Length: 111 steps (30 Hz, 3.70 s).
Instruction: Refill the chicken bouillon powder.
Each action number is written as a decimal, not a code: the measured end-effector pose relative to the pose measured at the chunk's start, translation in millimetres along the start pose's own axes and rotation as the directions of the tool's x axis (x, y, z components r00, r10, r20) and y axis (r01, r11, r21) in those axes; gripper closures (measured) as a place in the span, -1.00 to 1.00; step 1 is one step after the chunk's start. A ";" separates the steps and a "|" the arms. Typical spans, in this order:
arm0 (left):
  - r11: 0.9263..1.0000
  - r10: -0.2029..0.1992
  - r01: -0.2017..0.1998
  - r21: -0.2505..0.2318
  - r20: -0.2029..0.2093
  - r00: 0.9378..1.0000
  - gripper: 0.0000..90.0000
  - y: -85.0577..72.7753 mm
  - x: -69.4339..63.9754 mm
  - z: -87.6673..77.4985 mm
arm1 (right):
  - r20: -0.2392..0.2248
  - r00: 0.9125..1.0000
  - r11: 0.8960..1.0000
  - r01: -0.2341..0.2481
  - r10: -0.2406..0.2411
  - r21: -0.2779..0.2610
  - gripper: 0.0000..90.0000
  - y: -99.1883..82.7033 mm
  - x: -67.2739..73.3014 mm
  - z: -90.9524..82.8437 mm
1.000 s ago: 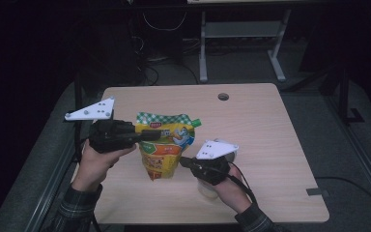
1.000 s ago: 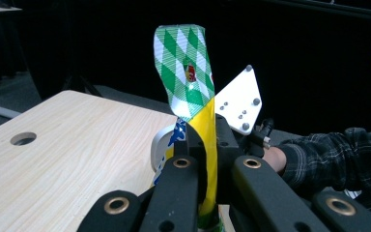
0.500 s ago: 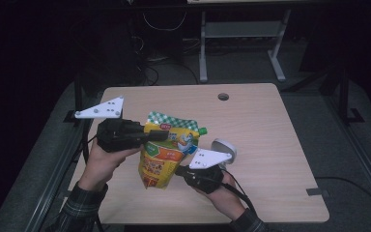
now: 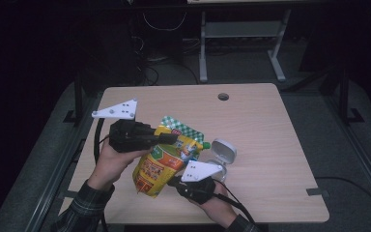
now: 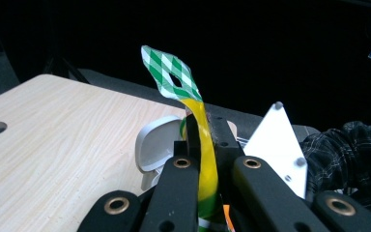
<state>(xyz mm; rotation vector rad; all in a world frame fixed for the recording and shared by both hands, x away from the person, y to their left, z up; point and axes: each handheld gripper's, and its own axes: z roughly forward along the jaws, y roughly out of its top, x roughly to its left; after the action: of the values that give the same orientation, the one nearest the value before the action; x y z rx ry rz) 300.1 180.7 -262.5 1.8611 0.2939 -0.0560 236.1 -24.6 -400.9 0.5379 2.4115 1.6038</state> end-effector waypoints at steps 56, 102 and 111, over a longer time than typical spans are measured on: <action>0.952 -0.096 0.109 0.285 -0.059 0.994 1.00 -1.0 10.6 79.2 | -0.061 0.997 0.997 0.036 -0.041 -0.073 1.00 -23.3 18.4 19.7; 0.877 -0.083 0.146 0.458 -0.155 0.984 1.00 14.7 9.2 108.6 | -0.105 0.994 0.988 -0.005 -0.011 -0.153 1.00 -19.8 20.8 16.1; 0.870 -0.092 0.156 0.468 -0.156 0.983 1.00 15.4 10.0 110.6 | -0.109 0.994 0.987 -0.009 -0.009 -0.159 1.00 -19.3 21.8 15.8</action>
<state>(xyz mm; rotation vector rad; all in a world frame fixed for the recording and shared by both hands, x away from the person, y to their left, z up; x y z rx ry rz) 325.5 73.6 -284.1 2.3439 0.5283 -0.1046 218.1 -9.1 -424.0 0.4326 2.3292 1.8516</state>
